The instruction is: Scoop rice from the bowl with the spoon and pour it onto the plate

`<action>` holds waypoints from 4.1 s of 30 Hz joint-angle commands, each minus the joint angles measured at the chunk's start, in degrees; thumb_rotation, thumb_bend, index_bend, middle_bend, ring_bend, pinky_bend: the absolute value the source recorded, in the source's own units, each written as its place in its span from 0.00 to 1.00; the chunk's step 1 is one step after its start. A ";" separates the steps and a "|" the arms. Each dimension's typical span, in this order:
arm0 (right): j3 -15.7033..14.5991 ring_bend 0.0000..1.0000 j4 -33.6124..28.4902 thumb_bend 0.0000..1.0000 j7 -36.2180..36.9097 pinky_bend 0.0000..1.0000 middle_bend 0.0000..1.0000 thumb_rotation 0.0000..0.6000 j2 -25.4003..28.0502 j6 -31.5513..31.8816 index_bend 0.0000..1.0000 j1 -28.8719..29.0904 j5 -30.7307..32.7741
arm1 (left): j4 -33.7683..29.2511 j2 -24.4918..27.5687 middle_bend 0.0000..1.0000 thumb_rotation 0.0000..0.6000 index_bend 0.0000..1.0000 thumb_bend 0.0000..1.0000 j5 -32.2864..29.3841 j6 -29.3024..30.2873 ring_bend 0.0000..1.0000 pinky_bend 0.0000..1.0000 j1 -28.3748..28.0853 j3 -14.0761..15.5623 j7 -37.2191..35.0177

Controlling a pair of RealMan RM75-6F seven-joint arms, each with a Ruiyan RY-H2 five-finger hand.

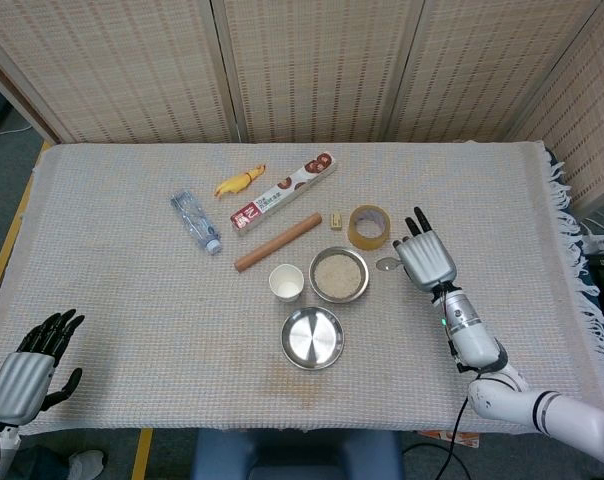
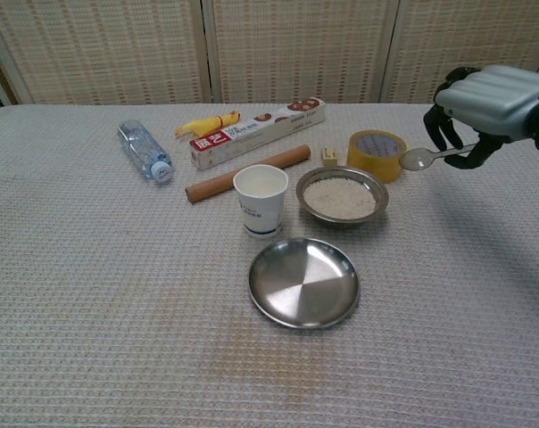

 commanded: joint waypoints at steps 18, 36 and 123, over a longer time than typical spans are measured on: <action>-4.23 0.12 7.03 0.35 -28.90 0.00 0.59 1.00 -11.81 -1.79 0.95 14.19 14.55 | 0.18 0.49 0.00 1.00 0.00 0.41 0.39 0.45 0.00 0.15 0.07 0.09 -1.24; -2.78 0.12 3.13 0.35 -17.83 0.00 0.59 1.00 -10.18 -4.76 0.95 14.65 21.83 | 0.10 0.73 0.00 1.00 0.00 0.41 0.65 -0.38 0.00 0.15 -0.25 0.50 -2.32; -16.20 0.12 -2.21 0.36 -38.30 0.00 0.59 1.00 -15.43 15.06 0.94 35.26 16.42 | -0.06 1.73 0.00 1.00 0.00 0.41 -0.63 -1.33 0.00 0.16 -0.38 0.41 -4.55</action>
